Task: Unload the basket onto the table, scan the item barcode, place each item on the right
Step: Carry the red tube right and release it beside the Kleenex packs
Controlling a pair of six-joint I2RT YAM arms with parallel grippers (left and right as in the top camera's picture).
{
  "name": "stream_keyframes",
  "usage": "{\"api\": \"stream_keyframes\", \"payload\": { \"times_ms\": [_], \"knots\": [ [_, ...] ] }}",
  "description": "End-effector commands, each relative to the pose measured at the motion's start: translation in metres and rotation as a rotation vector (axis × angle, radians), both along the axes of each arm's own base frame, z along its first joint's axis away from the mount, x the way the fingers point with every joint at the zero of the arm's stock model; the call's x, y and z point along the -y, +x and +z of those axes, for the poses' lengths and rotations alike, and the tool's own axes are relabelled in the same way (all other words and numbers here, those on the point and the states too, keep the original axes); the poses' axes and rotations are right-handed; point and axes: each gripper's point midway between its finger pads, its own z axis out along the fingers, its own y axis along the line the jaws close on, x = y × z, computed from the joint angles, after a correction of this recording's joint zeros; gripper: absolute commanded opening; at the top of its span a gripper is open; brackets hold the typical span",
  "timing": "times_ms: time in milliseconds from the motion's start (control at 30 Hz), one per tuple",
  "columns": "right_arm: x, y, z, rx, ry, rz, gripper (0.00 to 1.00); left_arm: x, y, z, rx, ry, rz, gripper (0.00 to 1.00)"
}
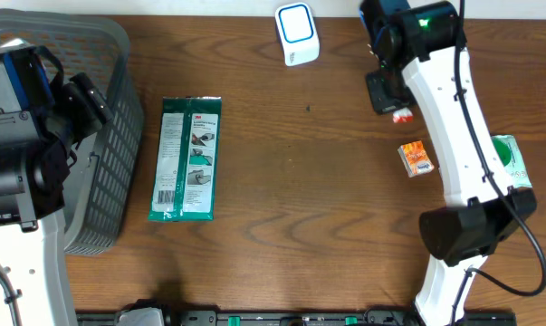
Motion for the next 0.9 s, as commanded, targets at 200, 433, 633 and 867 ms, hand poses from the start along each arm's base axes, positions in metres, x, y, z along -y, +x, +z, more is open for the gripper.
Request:
{"api": "stream_keyframes", "payload": {
  "times_ms": [200, 433, 633, 867],
  "knots": [
    [0.075, -0.035, -0.100, -0.225, -0.002, -0.299, 0.01, -0.003, -0.001, 0.003, 0.007, 0.006, 0.012, 0.88],
    [0.114, -0.056, -0.149, -0.271, 0.004, -0.411, 0.96, -0.003, -0.001, 0.003, 0.007, 0.006, 0.011, 0.88],
    [0.123, -0.054, -0.155, -0.264, 0.031, -0.399, 0.99, -0.003, -0.001, 0.003, 0.007, 0.006, 0.012, 0.88],
    [0.090, -0.041, -0.153, -0.262, 0.195, -0.319, 0.99, -0.003, -0.001, 0.003, 0.007, 0.006, 0.011, 0.88]
  ]
}}
